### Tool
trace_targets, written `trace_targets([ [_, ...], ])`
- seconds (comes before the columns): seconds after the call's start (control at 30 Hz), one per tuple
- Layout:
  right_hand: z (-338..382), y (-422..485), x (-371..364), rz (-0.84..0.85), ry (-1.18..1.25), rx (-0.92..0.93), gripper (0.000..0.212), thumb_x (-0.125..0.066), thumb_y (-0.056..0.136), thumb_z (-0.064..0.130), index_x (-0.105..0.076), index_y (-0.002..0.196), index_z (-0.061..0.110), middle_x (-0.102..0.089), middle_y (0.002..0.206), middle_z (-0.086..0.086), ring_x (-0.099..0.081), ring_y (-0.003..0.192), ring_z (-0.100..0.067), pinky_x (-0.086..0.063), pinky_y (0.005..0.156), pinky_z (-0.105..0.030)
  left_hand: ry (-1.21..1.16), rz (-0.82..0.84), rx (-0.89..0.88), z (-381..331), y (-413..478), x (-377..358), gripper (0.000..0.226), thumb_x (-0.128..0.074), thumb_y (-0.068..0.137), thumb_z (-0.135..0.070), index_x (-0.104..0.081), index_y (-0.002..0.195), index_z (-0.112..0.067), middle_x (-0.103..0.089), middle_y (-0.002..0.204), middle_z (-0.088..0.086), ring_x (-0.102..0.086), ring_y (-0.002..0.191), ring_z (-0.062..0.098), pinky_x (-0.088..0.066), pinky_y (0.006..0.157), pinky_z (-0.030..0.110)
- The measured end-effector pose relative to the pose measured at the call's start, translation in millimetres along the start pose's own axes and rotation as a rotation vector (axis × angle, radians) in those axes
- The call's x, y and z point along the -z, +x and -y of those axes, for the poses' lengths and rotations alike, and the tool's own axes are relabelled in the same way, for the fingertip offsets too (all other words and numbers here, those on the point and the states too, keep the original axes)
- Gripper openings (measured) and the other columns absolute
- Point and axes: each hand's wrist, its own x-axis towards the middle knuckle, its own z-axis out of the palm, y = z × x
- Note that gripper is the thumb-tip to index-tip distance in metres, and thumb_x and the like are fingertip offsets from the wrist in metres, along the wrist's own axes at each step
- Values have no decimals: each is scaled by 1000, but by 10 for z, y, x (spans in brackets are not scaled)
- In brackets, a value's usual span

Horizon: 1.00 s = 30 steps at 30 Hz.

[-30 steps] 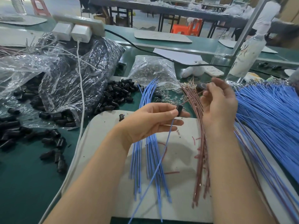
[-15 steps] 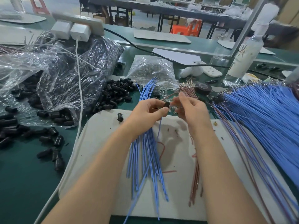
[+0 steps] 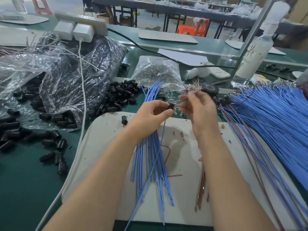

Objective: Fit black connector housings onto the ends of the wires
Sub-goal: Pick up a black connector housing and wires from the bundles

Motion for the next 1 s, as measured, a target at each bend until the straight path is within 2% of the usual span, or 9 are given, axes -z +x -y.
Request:
trace_targets([
  [0.07,-47,-38,-45,130,-186,29,12,-53,94,4,-59,87,12,-68,77,-1,-62,59,-3,-53,61,-20,23,-21,-27,-2,-1,-8,21,-64,89,-16,-60,79,-34,-64,73,-15,-59,69,0,-49,74,13],
  [0.13,-62,-48,-66,111,-279,105,15,-55,93,3,-61,84,13,-67,75,2,-62,60,0,-53,64,-18,66,-35,-50,-3,-3,-10,19,-63,90,-15,-59,82,-32,-65,77,-12,-59,70,-1,-46,71,10],
  [0.23,-9,-22,-20,-49,-197,197,14,-53,95,3,-60,87,13,-66,74,0,-60,60,0,-52,65,-17,180,-97,-61,24,19,-6,7,-60,91,-17,-62,96,-22,-67,90,-4,-62,84,4,-46,73,7],
  [0.3,23,-8,18,-110,-149,244,12,-53,95,3,-60,92,11,-65,74,-1,-60,60,-1,-52,65,-18,302,-136,-83,43,27,-15,11,-59,92,-17,-64,101,-19,-65,93,-3,-60,85,8,-44,71,7],
  [0.43,36,-37,-15,-75,-131,281,9,-54,94,3,-60,93,9,-65,75,-3,-61,61,-4,-52,64,-19,449,-165,-154,56,27,-24,17,-58,92,-17,-65,108,-16,-64,96,0,-58,89,13,-37,69,3],
  [0.63,-5,-72,-53,7,-300,342,12,-56,93,5,-60,90,15,-65,76,0,-62,67,-8,-54,69,-26,499,-200,-226,57,12,-41,19,-58,92,-16,-65,109,-16,-58,95,-3,-51,80,3,-36,69,2],
  [0.73,-30,-78,-55,16,-419,410,8,-58,92,9,-61,91,17,-65,75,8,-64,70,-8,-55,74,-30,522,-201,-258,41,0,-49,19,-58,92,-18,-65,110,-16,-59,95,-2,-53,85,10,-41,76,16],
  [0.87,-84,-69,-84,99,-660,408,6,-62,90,19,-65,86,22,-61,73,18,-59,71,1,-51,75,-24,541,-238,-279,22,2,-45,17,-57,92,-15,-65,107,-13,-62,95,2,-56,90,19,-45,82,33],
  [1.0,-32,-64,-114,89,-351,189,24,-49,98,35,-70,88,30,-70,86,13,-62,80,-3,-51,79,-31,527,-280,-310,7,3,-54,18,-57,92,-13,-65,107,-7,-64,98,4,-57,94,21,-45,84,32],
])
